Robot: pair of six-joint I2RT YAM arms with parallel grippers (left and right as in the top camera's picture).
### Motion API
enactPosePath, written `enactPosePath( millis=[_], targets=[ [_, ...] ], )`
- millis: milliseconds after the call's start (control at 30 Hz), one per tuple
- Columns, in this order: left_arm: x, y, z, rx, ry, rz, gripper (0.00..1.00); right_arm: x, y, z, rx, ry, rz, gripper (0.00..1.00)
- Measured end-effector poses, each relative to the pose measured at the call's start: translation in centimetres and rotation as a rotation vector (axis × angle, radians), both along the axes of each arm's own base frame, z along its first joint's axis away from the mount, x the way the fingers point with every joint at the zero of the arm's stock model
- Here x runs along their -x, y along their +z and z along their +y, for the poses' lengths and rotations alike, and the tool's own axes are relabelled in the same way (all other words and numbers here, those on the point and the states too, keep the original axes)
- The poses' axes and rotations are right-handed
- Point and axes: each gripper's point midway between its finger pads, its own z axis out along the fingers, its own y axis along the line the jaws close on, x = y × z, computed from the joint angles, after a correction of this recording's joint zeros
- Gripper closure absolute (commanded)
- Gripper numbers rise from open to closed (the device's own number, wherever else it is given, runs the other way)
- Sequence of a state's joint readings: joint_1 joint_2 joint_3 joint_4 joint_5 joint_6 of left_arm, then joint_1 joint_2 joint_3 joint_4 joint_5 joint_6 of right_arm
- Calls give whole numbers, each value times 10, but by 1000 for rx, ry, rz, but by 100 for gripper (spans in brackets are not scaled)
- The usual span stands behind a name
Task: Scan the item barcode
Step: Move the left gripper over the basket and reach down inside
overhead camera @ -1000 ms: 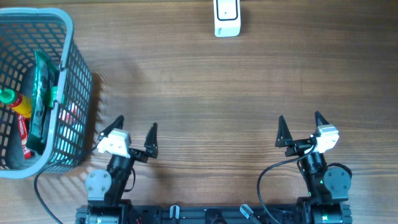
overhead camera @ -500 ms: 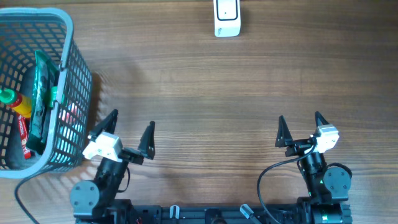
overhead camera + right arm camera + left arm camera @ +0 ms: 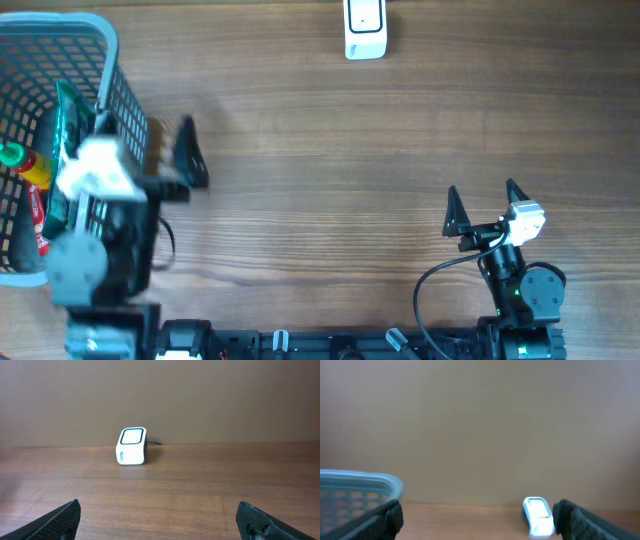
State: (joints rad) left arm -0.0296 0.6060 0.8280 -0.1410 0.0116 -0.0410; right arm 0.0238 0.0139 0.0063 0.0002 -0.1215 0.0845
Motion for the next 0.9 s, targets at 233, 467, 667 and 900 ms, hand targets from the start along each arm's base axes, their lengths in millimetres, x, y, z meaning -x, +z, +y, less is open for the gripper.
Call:
enactPosePath(
  millis=[233,467,667,900],
  targets=[
    [-59,39,42,-63,179,165,0,0,0,0,0,0,0,0],
    [-97,69,114,-70,372,235,0,0,0,0,0,0,0,0],
    [-88,22,177,-33,520,432,0,0,0,0,0,0,0,0],
    [-78,-42,217,23,600,659,0,0,0,0,0,0,0,0]
  ],
)
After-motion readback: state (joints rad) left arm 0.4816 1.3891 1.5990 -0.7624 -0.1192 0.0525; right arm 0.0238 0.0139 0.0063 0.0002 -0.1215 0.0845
